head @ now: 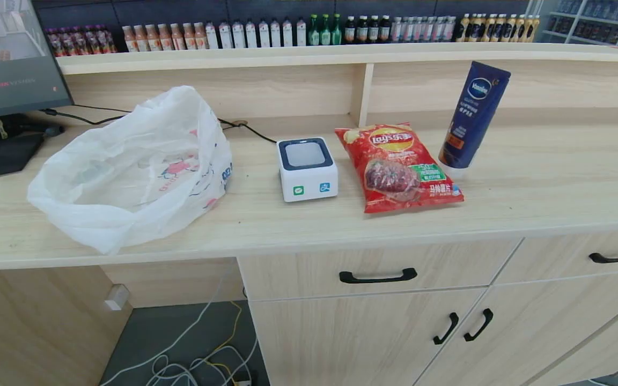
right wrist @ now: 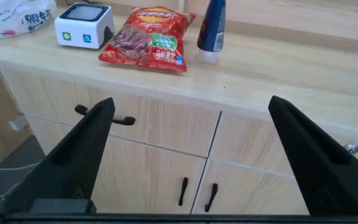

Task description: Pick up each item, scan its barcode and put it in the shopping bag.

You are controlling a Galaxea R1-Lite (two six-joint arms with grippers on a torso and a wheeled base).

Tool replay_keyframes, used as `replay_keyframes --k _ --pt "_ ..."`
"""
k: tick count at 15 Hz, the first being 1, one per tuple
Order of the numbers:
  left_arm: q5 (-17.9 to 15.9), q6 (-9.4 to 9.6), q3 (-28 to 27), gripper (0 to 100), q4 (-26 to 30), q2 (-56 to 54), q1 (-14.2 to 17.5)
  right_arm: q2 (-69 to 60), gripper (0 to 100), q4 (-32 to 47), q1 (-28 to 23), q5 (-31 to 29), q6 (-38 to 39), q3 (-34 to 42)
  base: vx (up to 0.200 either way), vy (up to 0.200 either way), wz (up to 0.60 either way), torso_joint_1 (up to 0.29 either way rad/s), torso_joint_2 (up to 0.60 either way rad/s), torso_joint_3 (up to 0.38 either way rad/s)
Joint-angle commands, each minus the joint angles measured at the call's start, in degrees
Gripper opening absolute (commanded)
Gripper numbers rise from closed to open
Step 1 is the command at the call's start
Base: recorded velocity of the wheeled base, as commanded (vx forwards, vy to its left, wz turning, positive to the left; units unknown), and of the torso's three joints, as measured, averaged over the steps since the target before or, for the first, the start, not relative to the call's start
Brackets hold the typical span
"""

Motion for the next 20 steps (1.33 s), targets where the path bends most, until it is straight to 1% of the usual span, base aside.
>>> replay_keyframes --k 1,3,5,7,9,12,14,15,16,17,18,19,20 --pt "0.01 -0.02 0.00 100 -0.02 -0.02 0.02 15.87 100 -4.84 1.58 0.16 -2.02 -4.58 0.000 0.000 0.00 0.000 0.00 0.000" --pt "0.01 -0.02 0.00 100 -0.02 -0.02 0.02 21.32 100 -5.19 1.14 0.87 -2.37 -9.86 0.000 0.000 0.00 0.000 0.00 0.000" --pt "0.01 -0.02 0.00 100 -0.02 -0.02 0.02 26.95 100 -5.11 1.14 2.01 -5.71 -15.22 0.000 0.000 0.00 0.000 0.00 0.000" --pt "0.01 -0.02 0.00 100 -0.11 -0.02 0.02 32.13 100 -5.19 1.67 2.01 -5.27 -17.85 0.000 0.000 0.00 0.000 0.00 0.000" --pt "0.01 -0.02 0.00 100 -0.11 -0.02 0.02 34.59 100 -5.37 3.25 2.01 -5.27 -18.47 0.000 0.000 0.00 0.000 0.00 0.000" --pt "0.01 -0.02 0.00 100 -0.19 -0.02 0.02 39.34 100 -6.86 8.00 1.31 -5.27 -21.11 0.000 0.000 0.00 0.000 0.00 0.000" --pt "0.10 -0.02 0.00 100 -0.19 -0.02 0.02 41.71 100 -6.86 12.57 -1.68 -4.65 -23.04 0.000 0.000 0.00 0.000 0.00 0.000" --pt "0.01 -0.02 0.00 100 -0.19 -0.02 0.02 42.68 100 -6.78 15.03 -3.44 -2.90 -23.74 0.000 0.000 0.00 0.000 0.00 0.000" --pt "0.01 -0.02 0.00 100 -0.19 -0.02 0.02 43.82 100 -6.51 17.76 -5.20 -0.08 -25.33 0.000 0.000 0.00 0.000 0.00 0.000" --pt "0.10 -0.02 0.00 100 -0.19 -0.02 0.02 45.76 100 -6.16 21.27 -8.54 3.78 -28.40 0.000 0.000 0.00 0.000 0.00 0.000" --pt "0.10 -0.02 0.00 100 -0.19 -0.02 0.02 46.37 100 -6.07 22.06 -9.42 4.66 -29.28 0.000 0.000 0.00 0.000 0.00 0.000" --pt "0.10 -0.02 0.00 100 -0.19 -0.02 0.02 50.06 100 -5.37 24.52 -13.37 6.77 -34.20 0.000 0.000 0.00 0.000 0.00 0.000" --pt "0.10 -0.02 0.00 100 -0.19 -0.02 0.02 52.08 100 -2.91 24.43 -13.90 7.30 -37.37 0.000 0.000 0.00 0.000 0.00 0.000"
